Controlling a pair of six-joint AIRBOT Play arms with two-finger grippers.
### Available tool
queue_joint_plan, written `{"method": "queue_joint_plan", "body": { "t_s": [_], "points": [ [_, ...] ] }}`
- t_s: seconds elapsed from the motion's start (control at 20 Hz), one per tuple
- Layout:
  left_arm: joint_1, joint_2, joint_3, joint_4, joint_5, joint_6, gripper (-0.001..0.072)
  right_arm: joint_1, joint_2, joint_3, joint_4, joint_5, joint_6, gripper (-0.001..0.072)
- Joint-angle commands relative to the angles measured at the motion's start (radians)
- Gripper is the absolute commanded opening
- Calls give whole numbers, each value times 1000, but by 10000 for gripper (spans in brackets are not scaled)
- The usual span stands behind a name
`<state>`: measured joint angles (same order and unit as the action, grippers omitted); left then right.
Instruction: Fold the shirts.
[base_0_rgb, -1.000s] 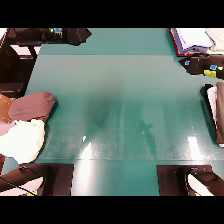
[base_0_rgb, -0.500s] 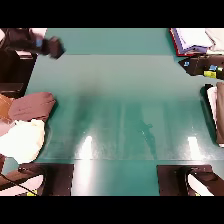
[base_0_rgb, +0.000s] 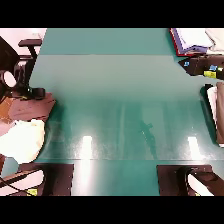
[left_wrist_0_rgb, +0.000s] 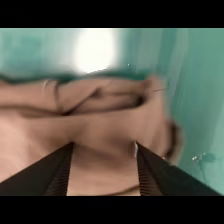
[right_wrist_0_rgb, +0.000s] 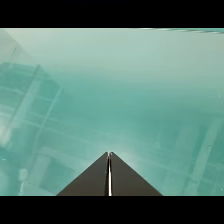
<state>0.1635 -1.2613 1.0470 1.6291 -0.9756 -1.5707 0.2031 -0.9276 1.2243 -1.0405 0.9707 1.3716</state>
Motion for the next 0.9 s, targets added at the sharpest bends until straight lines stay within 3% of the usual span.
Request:
{"method": "queue_joint_plan", "body": {
  "t_s": [0.0,0.05,0.1,0.45,0.65,0.85],
  "points": [
    [28,2,-74,8,54,-20,369,1,0,0,0,-3,0,20],
    [28,2,-64,6,42,-27,112,1,0,0,0,-7,0,20],
    [28,7,-48,5,31,-29,34,1,0,0,0,-16,0,20],
    [-21,270,296,-69,-68,-12,24,0,0,166,-10,-57,0,19],
    [-258,375,563,-67,-121,20,22,-25,-6,287,-10,-107,-1,20],
    [-534,359,645,-60,-107,23,22,-79,-45,378,-7,-38,0,20]
  ]
}}
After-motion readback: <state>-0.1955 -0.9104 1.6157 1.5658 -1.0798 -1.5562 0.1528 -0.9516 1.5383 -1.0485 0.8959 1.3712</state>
